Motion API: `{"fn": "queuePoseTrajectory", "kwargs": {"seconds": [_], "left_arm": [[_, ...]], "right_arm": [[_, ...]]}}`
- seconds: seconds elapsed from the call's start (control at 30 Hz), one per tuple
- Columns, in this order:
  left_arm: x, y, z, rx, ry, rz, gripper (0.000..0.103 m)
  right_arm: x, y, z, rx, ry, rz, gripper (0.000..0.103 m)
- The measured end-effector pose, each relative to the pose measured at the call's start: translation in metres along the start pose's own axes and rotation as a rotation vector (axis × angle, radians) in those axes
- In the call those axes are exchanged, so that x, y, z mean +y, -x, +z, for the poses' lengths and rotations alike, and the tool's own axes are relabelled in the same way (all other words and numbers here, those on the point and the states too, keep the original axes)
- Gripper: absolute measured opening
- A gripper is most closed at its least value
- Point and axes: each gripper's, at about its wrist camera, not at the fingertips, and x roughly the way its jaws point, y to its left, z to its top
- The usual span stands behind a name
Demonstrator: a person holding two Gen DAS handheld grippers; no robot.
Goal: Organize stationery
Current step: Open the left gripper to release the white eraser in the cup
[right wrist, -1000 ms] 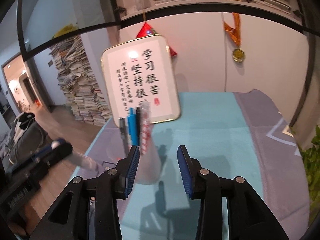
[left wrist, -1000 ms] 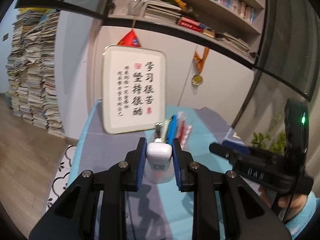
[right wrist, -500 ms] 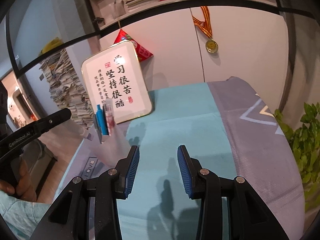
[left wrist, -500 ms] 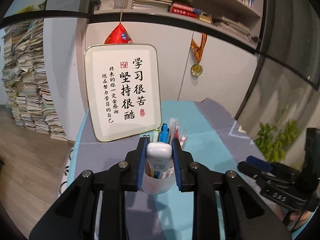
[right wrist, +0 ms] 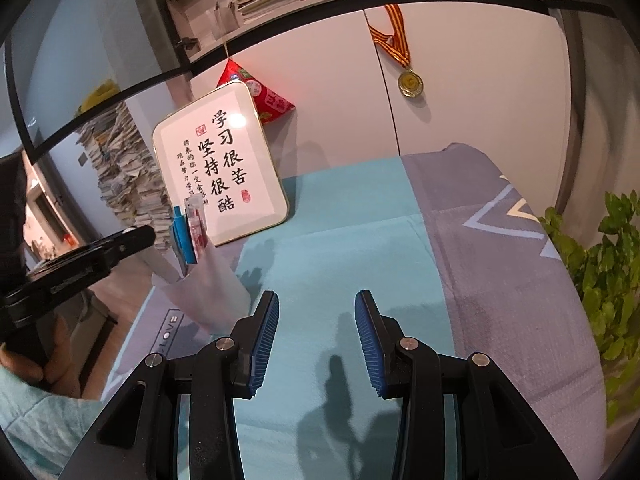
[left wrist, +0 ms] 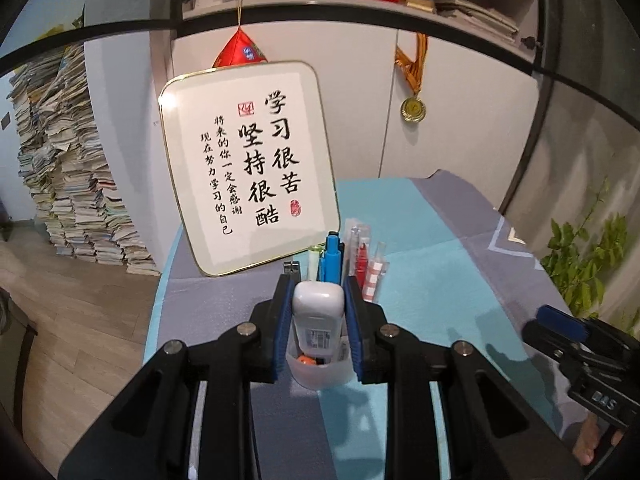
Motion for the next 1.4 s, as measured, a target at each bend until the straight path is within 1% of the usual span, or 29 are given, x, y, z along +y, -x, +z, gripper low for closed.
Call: {"fn": "queuePoseTrajectory", "kwargs": {"seconds": [0.13,0.37,0.57,0.63,0.73,0.8,0.87,0.9,1.0,1.2,1.3,1.37,1.4], "left_arm": [[0.002,-0.007,0.005,0.009,0.02,0.008,0.023],[-0.009,-0.012,0.004,-0.002,-0.02,0.037,0.024],[-0.007,-0.012,0.004,-0.003,-0.005,0.024,0.025],[-0.005,-0.013,0.003,0.013,0.012,0.001,0.026],[-0.003,-0.011,0.002,0.006,0.03,-0.012,0.026],[-0.003,-0.009,0.002,-0.003,0.032,-0.008,0.031],[-0.003,-0.006,0.002,-0.02,0.031,-0.002,0.044],[-0.002,-0.003,0.002,-0.032,0.03,0.004,0.047],[-0.003,0.004,0.001,-0.072,0.019,0.031,0.048],[-0.007,0.019,-0.003,-0.1,-0.008,0.023,0.049],[-0.011,0.028,-0.005,-0.112,-0.019,0.019,0.057],[-0.014,0.037,-0.007,-0.132,-0.023,0.017,0.065],[-0.016,0.042,-0.008,-0.144,-0.026,0.015,0.067]], "right_arm": [[-0.006,0.001,-0.001,0.004,-0.01,-0.002,0.04],[-0.009,-0.001,-0.001,0.013,-0.021,0.001,0.04],[-0.007,-0.001,-0.001,0.013,-0.013,-0.003,0.04],[-0.006,-0.001,-0.001,0.012,-0.005,-0.005,0.04],[-0.003,0.0,-0.001,0.011,0.005,-0.006,0.04],[-0.002,0.0,0.0,0.013,0.009,-0.006,0.04],[-0.001,0.0,0.0,0.013,0.013,-0.007,0.04],[0.0,0.001,0.0,0.012,0.014,-0.008,0.04],[0.003,0.001,0.001,0.01,0.022,-0.012,0.04],[0.009,0.003,0.0,0.008,0.041,-0.016,0.04],[0.012,0.005,0.0,0.006,0.05,-0.018,0.04],[0.015,0.008,0.0,0.0,0.059,-0.023,0.04],[0.016,0.011,0.0,-0.006,0.064,-0.027,0.04]]}}
